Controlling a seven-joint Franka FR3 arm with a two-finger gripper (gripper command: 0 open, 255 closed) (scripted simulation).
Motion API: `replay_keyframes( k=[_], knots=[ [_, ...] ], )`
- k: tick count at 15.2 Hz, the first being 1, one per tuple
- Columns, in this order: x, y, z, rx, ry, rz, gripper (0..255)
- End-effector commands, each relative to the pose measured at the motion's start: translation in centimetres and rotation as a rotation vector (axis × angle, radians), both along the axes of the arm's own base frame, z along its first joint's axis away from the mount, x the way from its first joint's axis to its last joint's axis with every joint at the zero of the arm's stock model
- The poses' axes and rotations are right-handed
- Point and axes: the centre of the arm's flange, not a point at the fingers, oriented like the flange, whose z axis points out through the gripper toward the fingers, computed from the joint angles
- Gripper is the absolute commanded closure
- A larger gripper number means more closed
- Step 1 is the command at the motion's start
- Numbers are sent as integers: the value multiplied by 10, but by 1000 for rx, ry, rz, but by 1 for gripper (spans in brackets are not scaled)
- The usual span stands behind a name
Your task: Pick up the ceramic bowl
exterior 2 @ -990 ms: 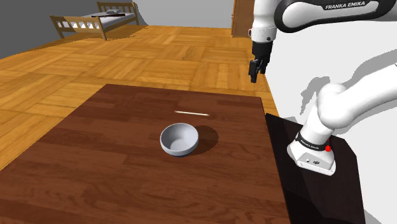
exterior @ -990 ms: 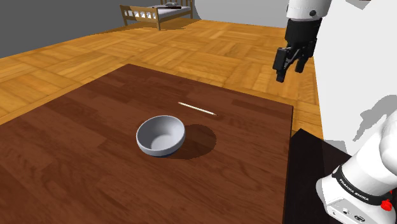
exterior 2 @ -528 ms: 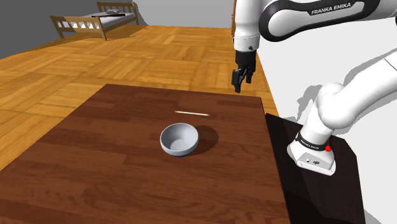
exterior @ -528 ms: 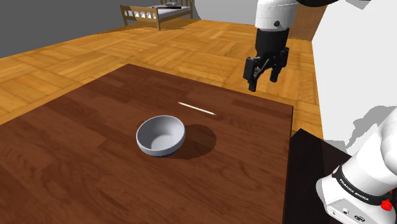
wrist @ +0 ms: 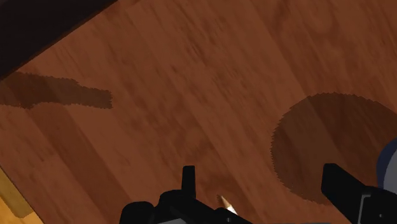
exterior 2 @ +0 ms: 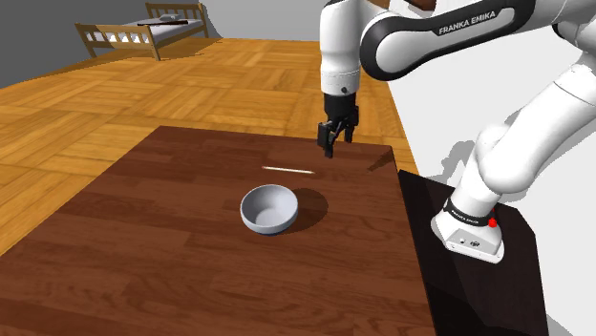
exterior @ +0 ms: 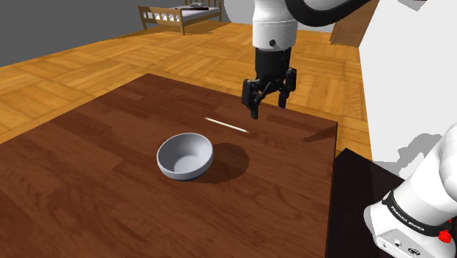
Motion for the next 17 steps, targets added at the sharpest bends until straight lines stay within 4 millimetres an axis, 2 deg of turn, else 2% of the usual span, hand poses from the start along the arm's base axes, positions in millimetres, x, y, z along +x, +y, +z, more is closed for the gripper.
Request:
replay_keyframes(
  k=[1, 11, 12, 17],
  knots=[
    [12, 24, -9, 8, 0, -5, 0],
    [63, 137, -33, 42, -3, -25, 0],
    [66, 144, -34, 44, -3, -26, 0],
    [66, 144, -60, 44, -3, -26, 0]
  ],
)
